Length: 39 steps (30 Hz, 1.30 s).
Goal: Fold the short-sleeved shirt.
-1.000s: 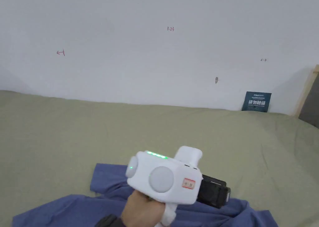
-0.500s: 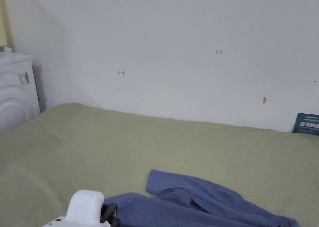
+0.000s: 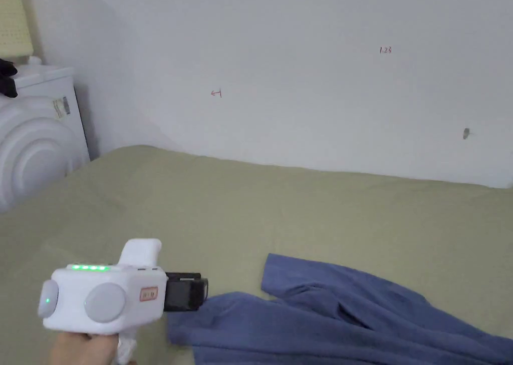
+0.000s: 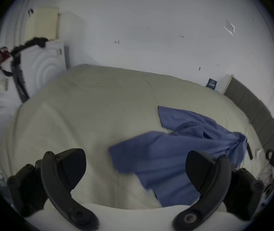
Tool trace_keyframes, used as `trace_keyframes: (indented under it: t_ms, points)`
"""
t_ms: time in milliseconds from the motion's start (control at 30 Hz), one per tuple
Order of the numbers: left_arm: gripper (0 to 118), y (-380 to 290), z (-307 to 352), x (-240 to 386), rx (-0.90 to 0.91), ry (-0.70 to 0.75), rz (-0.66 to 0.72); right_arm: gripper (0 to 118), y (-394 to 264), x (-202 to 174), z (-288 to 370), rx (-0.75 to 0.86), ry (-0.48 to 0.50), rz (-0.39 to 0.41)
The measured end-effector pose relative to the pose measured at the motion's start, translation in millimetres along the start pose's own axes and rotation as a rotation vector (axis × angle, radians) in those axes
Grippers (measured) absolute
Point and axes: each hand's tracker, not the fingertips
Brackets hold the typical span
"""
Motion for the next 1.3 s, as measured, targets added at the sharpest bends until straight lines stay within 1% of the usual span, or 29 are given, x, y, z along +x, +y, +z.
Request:
trace_keyframes:
  t_ms: [33,100,133,167,267,433,467,500,533,567,600,633,667,733,767,833,867,900,933,967,1000,1033,1067,1100,1133,1200,1233,1267,1300]
  points:
    - [118,13.0,-15.2,-7.0,-0.052,0.020,-0.014,4,0.2,1.8,-3.5,-0.004,-0.002,-0.001]
    - [118,24.8,-49.1,-17.0,-0.142,0.077,-0.091,4,0.6,5.5,-10.2,-0.017,-0.010,-0.006]
    - [118,28.1,-64.3,-22.4,-0.179,0.126,-0.117,4,-0.1,8.0,-16.2,-0.024,-0.014,-0.007]
    - [118,28.7,-78.2,-27.6,-0.222,0.133,-0.105,4,-0.5,9.9,-21.8,-0.033,-0.022,-0.009]
    - [118,13.2,-101.3,-17.5,-0.330,0.079,-0.095,4,-1.7,15.0,-37.4,-0.068,-0.031,-0.020]
    - [116,-15.5,-115.6,5.9,-0.362,0.058,-0.085,4,-1.2,16.2,-46.0,-0.081,-0.016,-0.038]
    - [99,-20.7,-115.3,7.3,-0.355,0.049,-0.090,4,-0.3,17.2,-46.0,-0.079,-0.006,-0.048]
    - [80,-25.0,-114.8,11.7,-0.355,0.047,-0.093,4,0.2,18.4,-46.0,-0.073,-0.005,-0.054]
    - [71,-30.4,-113.4,18.4,-0.357,0.056,-0.089,4,0.8,20.6,-46.0,-0.068,-0.012,-0.061]
    - [60,-34.4,-108.6,24.7,-0.299,0.196,-0.167,4,2.1,24.1,-45.6,-0.064,-0.025,-0.066]
    - [38,-32.4,-104.9,18.7,-0.281,0.114,-0.146,4,4.6,29.1,-45.0,-0.060,-0.033,-0.066]
    - [0,-30.2,-100.5,16.2,-0.279,0.074,-0.101,4,8.0,36.6,-45.3,-0.060,-0.046,-0.068]
    - [0,-28.4,-94.2,14.7,-0.272,0.074,-0.096,4,12.4,46.6,-46.7,-0.076,-0.085,-0.074]
    - [0,-25.2,-83.3,7.5,-0.191,-0.002,-0.049,4,22.4,69.7,-54.4,-0.141,-0.206,-0.084]
    - [0,-23.2,-82.1,6.1,-0.214,-0.019,-0.040,4,27.1,83.0,-59.8,-0.150,-0.236,-0.090]
    - [0,-21.6,-76.9,10.0,-0.219,-0.057,-0.034,4,36.7,110.1,-73.9,-0.180,-0.294,-0.131]
    - [0,-20.8,-78.3,9.6,-0.222,-0.064,-0.044,4,42.2,122.9,-83.5,-0.200,-0.267,-0.149]
    - [0,-20.1,-77.7,12.0,-0.220,-0.064,-0.052,8,46.3,131.4,-91.7,-0.236,-0.258,-0.169]
    - [0,-19.0,-78.3,14.7,-0.231,-0.072,-0.062,23,52.6,140.1,-103.3,-0.279,-0.254,-0.189]
    - [0,-19.2,-78.3,18.0,-0.231,-0.071,-0.075,69,56.0,149.7,-117.9,-0.333,-0.213,-0.225]
    - [0,-20.3,-80.4,18.6,-0.230,-0.068,-0.084,101,56.6,156.6,-132.3,-0.400,-0.187,-0.272]
    - [0,-20.4,-82.8,19.9,-0.240,-0.074,-0.089,115,56.0,164.3,-148.3,-0.460,-0.150,-0.324]
    - [0,-21.1,-84.6,21.9,-0.245,-0.074,-0.090,117,55.2,173.0,-163.3,-0.507,-0.105,-0.378]
    - [0,-21.7,-85.7,23.2,-0.250,-0.073,-0.092,116,54.7,176.6,-173.4,-0.527,-0.139,-0.404]
    - [0,-23.8,-87.5,22.1,-0.254,-0.073,-0.095,116,53.3,179.2,-184.9,-0.554,-0.168,-0.406]
    - [0,-26.0,-90.8,22.4,-0.260,-0.071,-0.093,116,47.0,177.2,-199.0,-0.552,-0.246,-0.350]
    - [0,-27.4,-93.4,22.3,-0.264,-0.069,-0.087,112,42.7,176.3,-206.7,-0.572,-0.272,-0.327]
    - [0,-29.8,-96.6,19.9,-0.273,-0.070,-0.075,77,40.8,173.8,-212.5,-0.610,-0.299,-0.308]
    - [0,-31.1,-98.5,19.2,-0.279,-0.068,-0.065,21,40.8,170.6,-213.5,-0.615,-0.295,-0.287]
